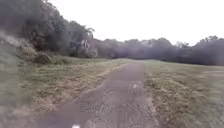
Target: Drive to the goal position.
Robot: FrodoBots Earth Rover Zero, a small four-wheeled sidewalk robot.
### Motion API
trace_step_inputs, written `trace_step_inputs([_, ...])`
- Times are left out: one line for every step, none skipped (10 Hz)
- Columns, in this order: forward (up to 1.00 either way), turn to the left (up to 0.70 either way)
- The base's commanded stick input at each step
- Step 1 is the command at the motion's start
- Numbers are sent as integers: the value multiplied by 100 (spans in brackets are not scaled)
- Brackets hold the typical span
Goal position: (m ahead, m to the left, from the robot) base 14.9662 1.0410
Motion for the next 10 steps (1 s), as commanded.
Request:
trace_step_inputs([45,0])
trace_step_inputs([45,0])
trace_step_inputs([45,0])
trace_step_inputs([45,-27])
trace_step_inputs([45,-27])
trace_step_inputs([45,-27])
trace_step_inputs([45,-27])
trace_step_inputs([45,-27])
trace_step_inputs([45,-27])
trace_step_inputs([45,-27])
